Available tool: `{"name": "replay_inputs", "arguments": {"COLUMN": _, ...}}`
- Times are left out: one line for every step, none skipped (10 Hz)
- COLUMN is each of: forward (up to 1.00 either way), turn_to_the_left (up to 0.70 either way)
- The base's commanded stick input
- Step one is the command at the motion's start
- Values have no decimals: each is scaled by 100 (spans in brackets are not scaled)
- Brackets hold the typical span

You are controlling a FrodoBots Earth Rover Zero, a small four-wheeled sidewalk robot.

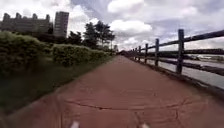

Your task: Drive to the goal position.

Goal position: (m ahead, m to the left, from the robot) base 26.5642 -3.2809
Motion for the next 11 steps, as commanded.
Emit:
{"name": "replay_inputs", "arguments": {"forward": 100, "turn_to_the_left": -11}}
{"name": "replay_inputs", "arguments": {"forward": 100, "turn_to_the_left": -27}}
{"name": "replay_inputs", "arguments": {"forward": 100, "turn_to_the_left": -21}}
{"name": "replay_inputs", "arguments": {"forward": 100, "turn_to_the_left": -5}}
{"name": "replay_inputs", "arguments": {"forward": 100, "turn_to_the_left": 0}}
{"name": "replay_inputs", "arguments": {"forward": 100, "turn_to_the_left": 0}}
{"name": "replay_inputs", "arguments": {"forward": 100, "turn_to_the_left": -7}}
{"name": "replay_inputs", "arguments": {"forward": 100, "turn_to_the_left": -27}}
{"name": "replay_inputs", "arguments": {"forward": 100, "turn_to_the_left": -27}}
{"name": "replay_inputs", "arguments": {"forward": 100, "turn_to_the_left": -21}}
{"name": "replay_inputs", "arguments": {"forward": 100, "turn_to_the_left": 0}}
